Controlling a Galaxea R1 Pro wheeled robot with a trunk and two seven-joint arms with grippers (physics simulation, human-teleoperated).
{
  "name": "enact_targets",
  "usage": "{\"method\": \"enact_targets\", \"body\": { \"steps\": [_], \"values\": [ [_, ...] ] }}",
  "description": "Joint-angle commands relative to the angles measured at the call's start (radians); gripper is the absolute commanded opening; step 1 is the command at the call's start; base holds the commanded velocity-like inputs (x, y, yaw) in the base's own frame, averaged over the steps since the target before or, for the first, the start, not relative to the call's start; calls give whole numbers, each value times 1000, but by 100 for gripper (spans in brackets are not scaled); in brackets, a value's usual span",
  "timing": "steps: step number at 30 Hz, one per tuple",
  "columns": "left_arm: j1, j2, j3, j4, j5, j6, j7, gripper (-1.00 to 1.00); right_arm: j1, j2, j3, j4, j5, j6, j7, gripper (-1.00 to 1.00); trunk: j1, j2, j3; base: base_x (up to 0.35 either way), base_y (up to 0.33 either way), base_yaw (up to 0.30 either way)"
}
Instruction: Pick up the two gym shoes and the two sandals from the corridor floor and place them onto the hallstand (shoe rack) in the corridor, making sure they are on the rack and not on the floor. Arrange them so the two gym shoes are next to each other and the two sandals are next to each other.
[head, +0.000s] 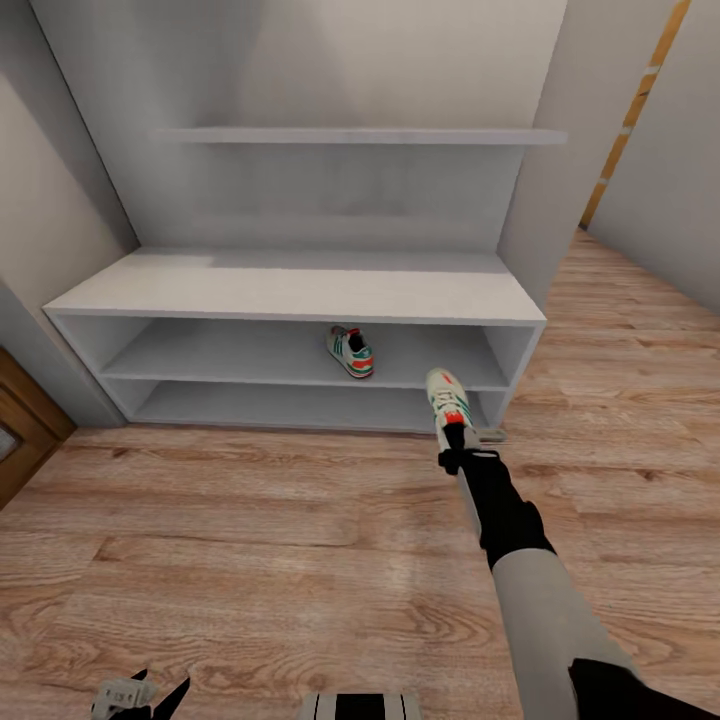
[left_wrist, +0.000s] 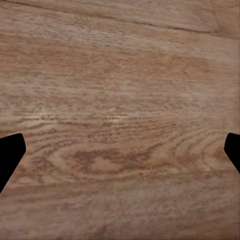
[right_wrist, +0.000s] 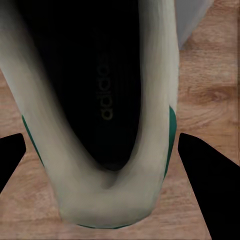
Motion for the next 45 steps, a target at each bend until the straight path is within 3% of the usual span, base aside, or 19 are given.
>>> {"method": "enact_targets", "body": {
  "steps": [1,3,4,8,16,45],
  "values": [
    [-1,-1,2,1,7,2,-9,100,-1,1,6,-4,-1,6,1,-100,0,0,-1,0,0,0],
    [-1,-2,2,1,5,2,-8,100,-2,1,41,-5,-41,8,2,-100,0,0,-1,0,0,0],
    [-1,-3,2,1,5,2,-8,100,-2,1,118,-6,-72,14,2,-100,0,0,-1,0,0,0],
    [-1,-3,3,0,4,2,-8,100,-2,1,172,-7,-82,29,1,-100,0,0,-1,0,0,0],
    [-1,-2,3,1,4,3,-8,100,-1,1,176,-7,-83,60,1,-100,0,0,-1,108,-16,4],
    [-1,-5,0,2,4,4,-8,100,1,1,176,-6,-84,62,3,-100,0,0,-11,217,-28,44]
  ]
}}
